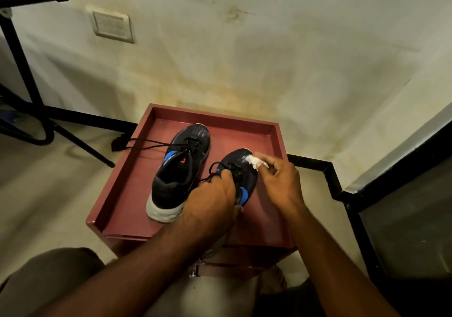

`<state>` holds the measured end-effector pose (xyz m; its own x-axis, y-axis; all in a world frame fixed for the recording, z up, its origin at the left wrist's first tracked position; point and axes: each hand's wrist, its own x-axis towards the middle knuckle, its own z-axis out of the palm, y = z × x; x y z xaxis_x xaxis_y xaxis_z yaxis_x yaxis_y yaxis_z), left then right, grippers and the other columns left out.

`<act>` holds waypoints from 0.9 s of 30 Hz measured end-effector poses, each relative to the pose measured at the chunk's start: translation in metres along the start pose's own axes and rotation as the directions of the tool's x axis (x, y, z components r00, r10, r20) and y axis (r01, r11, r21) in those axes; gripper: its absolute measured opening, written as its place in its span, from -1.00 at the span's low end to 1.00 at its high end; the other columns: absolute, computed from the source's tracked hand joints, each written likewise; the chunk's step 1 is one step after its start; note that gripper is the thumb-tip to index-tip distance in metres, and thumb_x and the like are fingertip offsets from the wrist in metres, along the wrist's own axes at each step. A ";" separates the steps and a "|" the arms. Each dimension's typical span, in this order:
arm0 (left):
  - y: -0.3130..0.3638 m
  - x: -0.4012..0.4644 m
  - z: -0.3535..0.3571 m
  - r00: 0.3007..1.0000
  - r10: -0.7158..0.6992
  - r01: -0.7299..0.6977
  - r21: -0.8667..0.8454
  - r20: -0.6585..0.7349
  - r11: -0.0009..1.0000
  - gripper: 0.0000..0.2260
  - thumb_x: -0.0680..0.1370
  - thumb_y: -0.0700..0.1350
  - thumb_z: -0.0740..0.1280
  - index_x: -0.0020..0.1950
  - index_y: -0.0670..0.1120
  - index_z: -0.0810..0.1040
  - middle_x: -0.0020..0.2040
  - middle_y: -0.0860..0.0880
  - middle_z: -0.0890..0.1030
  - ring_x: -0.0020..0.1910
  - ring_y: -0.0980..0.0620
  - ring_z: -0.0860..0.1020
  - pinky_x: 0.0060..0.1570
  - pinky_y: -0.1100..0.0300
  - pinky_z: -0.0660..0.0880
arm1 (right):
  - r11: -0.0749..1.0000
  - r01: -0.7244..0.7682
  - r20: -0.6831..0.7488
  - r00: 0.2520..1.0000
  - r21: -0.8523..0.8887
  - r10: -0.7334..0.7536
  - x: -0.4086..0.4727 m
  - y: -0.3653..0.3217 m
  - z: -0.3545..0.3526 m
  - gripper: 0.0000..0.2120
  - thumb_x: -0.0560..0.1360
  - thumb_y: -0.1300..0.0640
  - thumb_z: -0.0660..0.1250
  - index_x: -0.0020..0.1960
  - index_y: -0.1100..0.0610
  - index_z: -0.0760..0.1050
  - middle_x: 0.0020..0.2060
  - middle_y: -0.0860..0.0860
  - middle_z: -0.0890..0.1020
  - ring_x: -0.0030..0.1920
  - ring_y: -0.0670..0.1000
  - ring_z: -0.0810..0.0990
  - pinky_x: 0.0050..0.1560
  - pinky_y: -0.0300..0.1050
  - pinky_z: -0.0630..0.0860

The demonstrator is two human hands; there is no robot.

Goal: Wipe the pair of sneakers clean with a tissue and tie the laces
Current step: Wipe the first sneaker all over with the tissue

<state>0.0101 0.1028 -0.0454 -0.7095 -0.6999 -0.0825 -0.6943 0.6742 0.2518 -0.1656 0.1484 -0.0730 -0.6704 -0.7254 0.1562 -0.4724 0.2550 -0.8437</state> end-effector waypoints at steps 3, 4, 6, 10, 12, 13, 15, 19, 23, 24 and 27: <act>-0.012 0.004 -0.009 0.995 0.006 -0.006 0.005 0.097 1.000 -0.50 0.58 0.14 0.37 0.37 -0.10 0.31 0.26 -0.11 0.57 0.19 -0.17 0.60 -0.01 0.03 0.49 | 0.996 0.046 0.024 0.999 -0.079 -0.044 0.000 0.007 0.004 -0.81 0.53 0.19 0.47 0.02 -0.11 0.68 -0.14 -0.21 0.71 -0.13 -0.30 0.65 -0.13 -0.48 0.48; -0.018 0.004 -0.014 0.989 0.010 -0.013 0.017 0.147 1.000 -0.49 0.57 0.14 0.37 0.39 -0.09 0.33 0.26 -0.11 0.57 0.20 -0.17 0.60 0.04 0.01 0.51 | 0.993 0.047 0.028 0.999 -0.107 -0.044 0.001 0.009 0.004 -0.84 0.51 0.18 0.47 -0.04 -0.09 0.66 -0.21 -0.18 0.69 -0.20 -0.25 0.64 -0.19 -0.42 0.49; -0.033 0.002 -0.027 0.966 -0.002 -0.014 0.060 0.257 0.998 -0.49 0.54 0.16 0.40 0.38 -0.05 0.38 0.27 -0.08 0.59 0.20 -0.15 0.61 0.11 0.02 0.54 | 0.980 0.068 0.021 0.998 -0.189 -0.065 0.004 0.009 0.002 -0.93 0.48 0.13 0.50 -0.09 -0.03 0.66 -0.27 -0.13 0.65 -0.27 -0.18 0.60 -0.24 -0.30 0.49; -0.056 -0.005 -0.038 0.945 -0.092 0.067 0.087 0.314 0.994 -0.49 0.44 0.32 0.41 0.24 0.05 0.50 0.11 0.04 0.62 0.07 -0.02 0.63 0.07 0.07 0.60 | 0.944 0.104 0.013 0.994 -0.315 -0.105 0.008 0.010 -0.005 -0.90 0.46 0.09 0.49 -0.03 0.05 0.71 -0.09 -0.02 0.59 -0.12 -0.05 0.60 -0.11 -0.13 0.56; -0.052 -0.005 -0.032 0.978 -0.154 0.138 0.111 0.143 0.984 -0.44 0.45 0.49 0.25 0.11 0.04 0.46 0.03 0.04 0.59 0.02 -0.01 0.62 -0.06 0.08 0.57 | 0.904 0.166 0.059 0.986 -0.394 -0.155 0.004 0.011 -0.004 -0.86 0.48 0.16 0.45 0.02 0.08 0.72 -0.03 -0.01 0.61 -0.07 -0.04 0.60 -0.04 -0.07 0.60; -0.048 -0.004 -0.028 0.987 -0.160 0.156 0.123 0.029 0.980 -0.43 0.45 0.52 0.19 0.07 0.03 0.40 0.03 0.04 0.57 0.03 -0.01 0.61 -0.10 0.09 0.55 | 0.886 0.207 0.096 0.978 -0.414 -0.183 0.002 0.010 -0.002 -0.84 0.49 0.20 0.44 0.04 0.08 0.72 -0.03 -0.01 0.64 -0.06 -0.04 0.61 0.00 -0.06 0.60; -0.041 -0.001 -0.015 0.986 -0.116 0.130 0.115 -0.119 0.985 -0.44 0.45 0.49 0.25 0.04 0.05 0.21 0.06 0.04 0.49 0.07 0.00 0.54 -0.12 0.14 0.47 | 0.863 0.258 0.231 0.958 -0.434 -0.171 -0.008 0.005 0.004 -0.82 0.53 0.22 0.41 0.08 0.05 0.72 -0.01 -0.01 0.68 -0.03 -0.05 0.63 0.07 -0.12 0.60; -0.051 0.004 0.008 0.970 0.076 -0.024 0.220 -0.230 0.975 -0.39 0.24 0.25 0.59 0.07 -0.04 0.42 0.03 -0.10 0.44 -0.04 -0.10 0.38 -0.08 0.01 0.41 | 0.877 0.264 0.504 0.863 -0.401 -0.030 -0.037 -0.004 0.004 -0.78 0.57 0.14 0.39 0.17 -0.01 0.71 0.06 -0.09 0.70 0.00 -0.15 0.63 -0.01 -0.43 0.49; -0.065 0.003 0.017 0.950 0.260 -0.206 0.278 -0.172 0.938 -0.50 0.33 0.24 0.41 0.16 -0.02 0.58 0.13 -0.01 0.60 0.20 -0.11 0.54 0.32 -0.11 0.27 | 0.901 0.234 0.196 0.966 -0.364 -0.171 -0.027 0.004 -0.006 -0.89 0.52 0.18 0.48 0.01 0.04 0.74 -0.09 -0.05 0.72 -0.13 -0.13 0.64 -0.08 -0.28 0.57; -0.064 0.002 0.017 0.951 0.276 -0.232 0.270 -0.138 0.934 -0.51 0.38 0.27 0.33 0.16 -0.01 0.57 0.08 0.01 0.61 0.16 -0.07 0.57 0.37 -0.10 0.27 | 0.890 0.232 0.147 0.971 -0.392 -0.188 -0.020 0.006 -0.008 -0.89 0.51 0.19 0.48 0.01 0.06 0.74 -0.08 -0.03 0.72 -0.10 -0.09 0.66 -0.02 -0.17 0.60; -0.055 0.008 0.008 0.963 0.232 -0.194 0.244 -0.136 0.950 -0.39 0.31 0.40 0.42 0.10 -0.03 0.44 0.03 -0.03 0.47 0.00 -0.08 0.48 0.11 -0.02 0.44 | 0.794 0.317 0.325 0.932 -0.519 -0.160 -0.020 0.003 -0.002 -0.87 0.52 0.21 0.42 0.01 0.09 0.73 -0.05 0.03 0.71 -0.02 0.04 0.67 0.05 0.03 0.62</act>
<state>0.0419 0.0624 -0.0678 -0.8280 -0.5499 0.1100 -0.5512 0.8341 0.0204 -0.1550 0.1645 -0.0779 -0.3632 -0.9248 0.1131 -0.8845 0.3042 -0.3536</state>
